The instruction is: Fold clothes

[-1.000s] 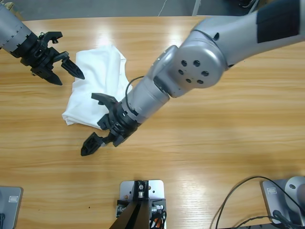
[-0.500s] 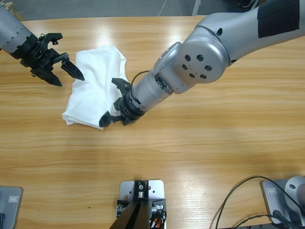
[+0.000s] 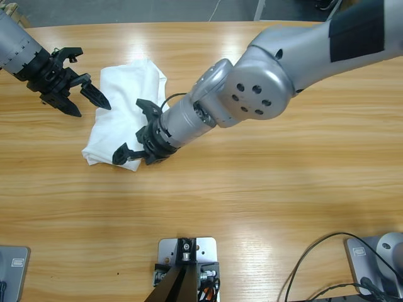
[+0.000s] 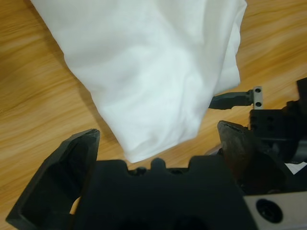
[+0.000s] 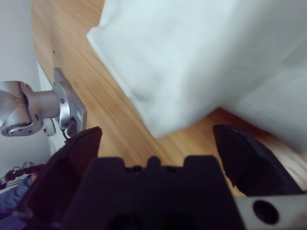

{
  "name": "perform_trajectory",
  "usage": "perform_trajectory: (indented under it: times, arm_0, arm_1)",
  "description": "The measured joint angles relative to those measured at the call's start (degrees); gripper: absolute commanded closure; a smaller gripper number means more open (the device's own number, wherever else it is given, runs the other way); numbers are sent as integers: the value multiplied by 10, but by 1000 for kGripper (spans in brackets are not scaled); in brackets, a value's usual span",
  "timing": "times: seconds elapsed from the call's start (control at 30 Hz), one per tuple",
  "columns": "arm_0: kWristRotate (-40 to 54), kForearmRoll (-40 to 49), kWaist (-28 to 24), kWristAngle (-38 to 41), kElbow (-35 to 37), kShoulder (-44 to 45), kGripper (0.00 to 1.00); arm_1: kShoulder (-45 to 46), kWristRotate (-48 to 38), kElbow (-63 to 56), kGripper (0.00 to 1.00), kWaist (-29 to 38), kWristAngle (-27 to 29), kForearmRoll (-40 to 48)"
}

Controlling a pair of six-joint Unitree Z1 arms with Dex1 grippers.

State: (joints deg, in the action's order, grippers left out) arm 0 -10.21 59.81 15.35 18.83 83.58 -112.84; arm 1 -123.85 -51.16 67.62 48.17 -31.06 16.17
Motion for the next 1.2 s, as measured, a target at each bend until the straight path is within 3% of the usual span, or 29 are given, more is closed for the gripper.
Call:
perform_trajectory:
  times: [0.1, 0.27, 0.37, 0.4, 0.87, 0.9, 0.93, 0.97, 1.0, 1.03, 1.2]
  arm_0:
    - [1, 0, 0, 0, 0, 0, 50]
    - [5, 0, 0, 0, 0, 0, 50]
    - [8, 0, 0, -1, 0, -1, 50]
    - [8, 0, 0, -1, 0, -2, 50]
    - [11, 0, 0, -1, 0, -7, 50]
    - [11, 0, 0, -1, 0, -7, 50]
    - [11, 0, 0, -1, 0, -7, 50]
    - [11, 0, 0, -1, 0, -7, 50]
    - [11, 0, 0, -1, 0, -7, 50]
    - [11, 0, 0, -1, 0, -7, 50]
    - [11, 0, 0, -1, 0, -7, 50]
  arm_1:
    - [-12, -4, 11, 146, 3, -10, 10]
    - [-33, -10, 21, 431, 7, -26, 29]
    - [-37, -10, 20, 914, 8, -27, 32]
    - [-37, -10, 18, 1000, 8, -27, 32]
    - [-37, 4, -2, 1000, 8, -27, -21]
    - [-37, 7, 0, 730, 8, -27, -28]
    - [-37, 9, 2, 329, 8, -27, -32]
    - [-37, 10, 6, 135, 8, -29, -35]
    - [-37, 11, 11, 39, 8, -34, -36]
    - [-37, 13, 15, 7, 8, -39, -36]
    - [-37, 23, 21, 0, 8, -61, -32]
